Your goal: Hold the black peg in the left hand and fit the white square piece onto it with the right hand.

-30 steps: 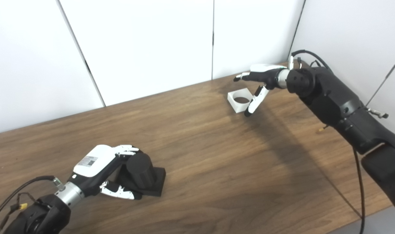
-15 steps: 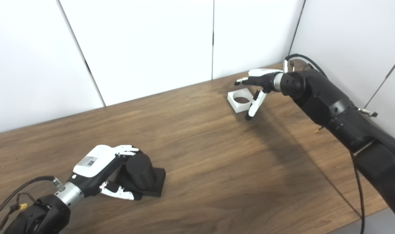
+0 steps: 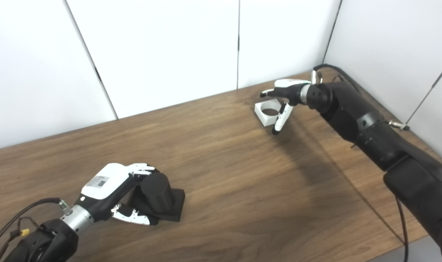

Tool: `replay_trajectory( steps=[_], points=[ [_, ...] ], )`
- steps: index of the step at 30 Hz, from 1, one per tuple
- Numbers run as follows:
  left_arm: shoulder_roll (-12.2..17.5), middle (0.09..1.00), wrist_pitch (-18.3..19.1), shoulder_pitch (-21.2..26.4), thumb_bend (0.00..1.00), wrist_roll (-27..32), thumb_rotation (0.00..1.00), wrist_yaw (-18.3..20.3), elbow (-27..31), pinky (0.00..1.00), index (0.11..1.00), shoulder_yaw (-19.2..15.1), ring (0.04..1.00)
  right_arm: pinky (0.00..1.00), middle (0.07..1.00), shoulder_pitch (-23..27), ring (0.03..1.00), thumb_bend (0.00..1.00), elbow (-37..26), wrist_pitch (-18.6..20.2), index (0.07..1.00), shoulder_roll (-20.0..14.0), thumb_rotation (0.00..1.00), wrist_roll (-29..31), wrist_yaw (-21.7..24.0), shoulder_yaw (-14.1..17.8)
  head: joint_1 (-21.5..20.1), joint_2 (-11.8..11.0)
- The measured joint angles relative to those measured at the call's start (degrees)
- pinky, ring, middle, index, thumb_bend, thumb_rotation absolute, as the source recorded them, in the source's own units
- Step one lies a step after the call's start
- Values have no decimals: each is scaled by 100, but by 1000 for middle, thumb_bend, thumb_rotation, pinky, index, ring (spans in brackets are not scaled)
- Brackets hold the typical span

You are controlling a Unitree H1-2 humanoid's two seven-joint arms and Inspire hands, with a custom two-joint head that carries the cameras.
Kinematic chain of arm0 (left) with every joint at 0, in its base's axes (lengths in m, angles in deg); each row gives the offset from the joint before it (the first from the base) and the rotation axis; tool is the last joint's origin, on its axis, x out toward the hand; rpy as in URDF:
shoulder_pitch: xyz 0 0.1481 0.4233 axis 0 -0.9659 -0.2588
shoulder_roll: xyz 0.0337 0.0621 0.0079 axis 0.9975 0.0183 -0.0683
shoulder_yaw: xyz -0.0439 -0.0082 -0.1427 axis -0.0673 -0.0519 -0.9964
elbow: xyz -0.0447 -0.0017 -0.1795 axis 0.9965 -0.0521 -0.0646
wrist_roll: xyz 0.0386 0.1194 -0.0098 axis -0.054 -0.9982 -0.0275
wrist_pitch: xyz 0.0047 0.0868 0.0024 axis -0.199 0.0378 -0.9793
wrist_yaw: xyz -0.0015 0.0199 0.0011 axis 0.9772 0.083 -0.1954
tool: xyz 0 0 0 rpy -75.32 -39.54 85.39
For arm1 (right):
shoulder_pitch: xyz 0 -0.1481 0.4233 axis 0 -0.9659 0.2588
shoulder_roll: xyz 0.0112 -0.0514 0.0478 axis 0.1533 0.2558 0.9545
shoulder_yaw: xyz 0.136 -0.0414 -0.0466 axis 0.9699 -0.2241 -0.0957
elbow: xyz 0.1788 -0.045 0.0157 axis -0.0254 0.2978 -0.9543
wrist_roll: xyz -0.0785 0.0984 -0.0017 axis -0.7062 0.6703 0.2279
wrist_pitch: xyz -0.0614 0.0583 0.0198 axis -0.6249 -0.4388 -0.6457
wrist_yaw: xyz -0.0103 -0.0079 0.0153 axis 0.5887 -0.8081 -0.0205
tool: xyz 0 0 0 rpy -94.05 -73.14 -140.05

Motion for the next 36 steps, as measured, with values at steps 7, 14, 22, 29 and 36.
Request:
replay_trajectory(
  steps=[7,14,22,29,36],
  points=[
    [22,821,158,-42,523,0,55,136,168,742,488,-11,860,973,943,118,956,833,305,-73,892,95,195,-85,-230,-134,9,44],
    [23,818,158,-65,523,1,56,139,181,740,488,-26,862,890,905,250,906,798,528,-428,770,107,180,-139,-454,-220,18,70],
    [33,823,167,-102,523,4,56,150,223,742,488,-45,862,873,891,344,904,772,688,-629,723,104,161,-188,-578,-287,18,106],
    [61,821,167,-123,523,8,56,171,267,735,488,-55,858,841,884,343,891,788,688,-649,722,82,169,-215,-578,-299,0,123],
    [64,823,168,-125,523,11,56,188,284,738,488,-55,858,858,882,327,897,783,686,-660,715,-3,159,-225,-579,-310,9,150]
  ],
)
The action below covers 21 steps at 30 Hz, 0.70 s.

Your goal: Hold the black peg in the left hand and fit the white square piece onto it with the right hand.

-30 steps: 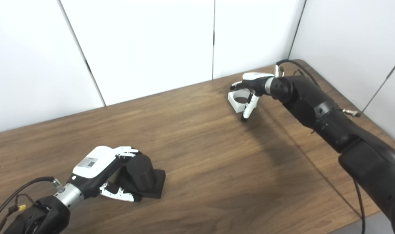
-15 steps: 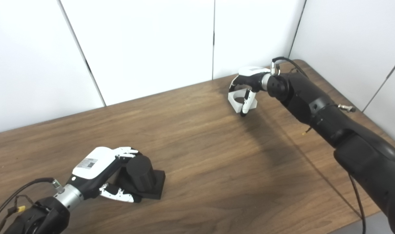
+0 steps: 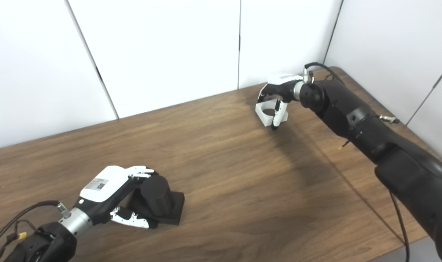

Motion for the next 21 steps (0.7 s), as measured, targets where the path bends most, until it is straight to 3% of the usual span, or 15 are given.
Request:
replay_trajectory(
  steps=[3,5,7,21],
  points=[
    [7,822,-1,-2,523,6,56,9,4,733,488,-2,858,834,857,-24,878,765,0,-5,645,-73,130,-2,-14,0,0,0],
    [7,822,-1,-3,523,10,56,10,4,736,488,-5,860,811,831,-53,858,587,0,-20,529,-107,134,-61,-95,4,-9,9],
    [14,822,-4,-7,523,22,56,14,4,738,488,-8,862,796,809,-127,845,536,1,-55,494,-127,134,-101,-296,20,-9,9],
    [21,822,-6,-9,523,29,56,16,3,740,488,-9,865,833,788,-268,840,521,-26,-218,483,-215,133,-167,-609,97,18,44]
  ],
)
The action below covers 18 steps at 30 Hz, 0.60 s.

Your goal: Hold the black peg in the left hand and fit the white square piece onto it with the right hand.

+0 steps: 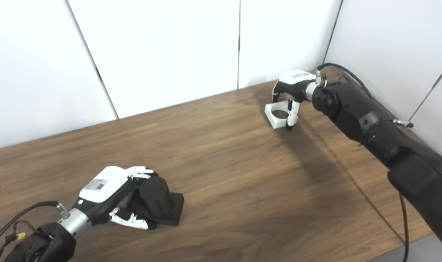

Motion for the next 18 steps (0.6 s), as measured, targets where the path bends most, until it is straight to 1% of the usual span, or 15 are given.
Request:
replay_trajectory(
  steps=[3,7,10,12,14,15,18],
  points=[
    [0,820,0,0,523,0,56,0,0,734,488,0,860,823,777,-25,831,521,-21,-2,483,0,133,0,-20,33,9,18],
    [0,820,0,0,523,0,56,0,0,734,488,0,859,843,772,-78,833,522,-48,-10,483,0,130,22,-100,106,88,61],
    [0,821,-1,0,523,0,57,0,0,740,488,-2,863,809,757,-152,816,522,-166,-27,483,1,129,58,-127,163,237,97],
    [0,821,-1,0,523,0,57,0,0,746,488,-1,868,802,758,-198,816,521,-233,-109,483,4,130,112,-156,187,290,114],
    [0,823,0,-1,524,1,58,0,1,748,488,-1,871,791,758,-239,807,520,-394,-198,483,3,130,220,-156,245,369,132],
    [0,824,2,0,524,0,58,2,1,746,488,-1,871,798,763,-242,811,520,-479,-238,483,3,131,259,-154,270,465,158],
    [-1,827,10,3,524,0,60,9,1,750,489,4,873,832,769,-242,820,520,-868,-252,483,0,131,314,-109,340,527,176]
  ],
)
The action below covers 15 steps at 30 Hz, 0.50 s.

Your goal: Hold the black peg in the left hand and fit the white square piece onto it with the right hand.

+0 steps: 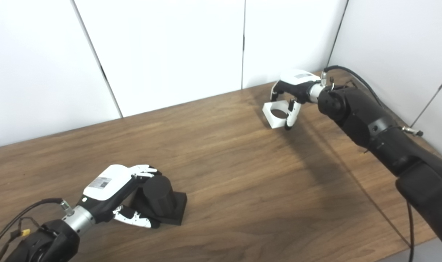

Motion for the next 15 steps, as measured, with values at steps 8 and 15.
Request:
replay_trajectory(
  steps=[8,15],
  points=[
    [-20,831,80,19,524,-1,60,100,42,748,489,3,873,861,764,-2,828,520,-711,-131,483,-26,129,215,306,89,649,193],
    [-69,833,178,55,524,-9,64,142,40,760,489,22,886,874,765,-9,843,521,-1174,-206,482,-54,131,412,551,224,1020,290]
  ],
)
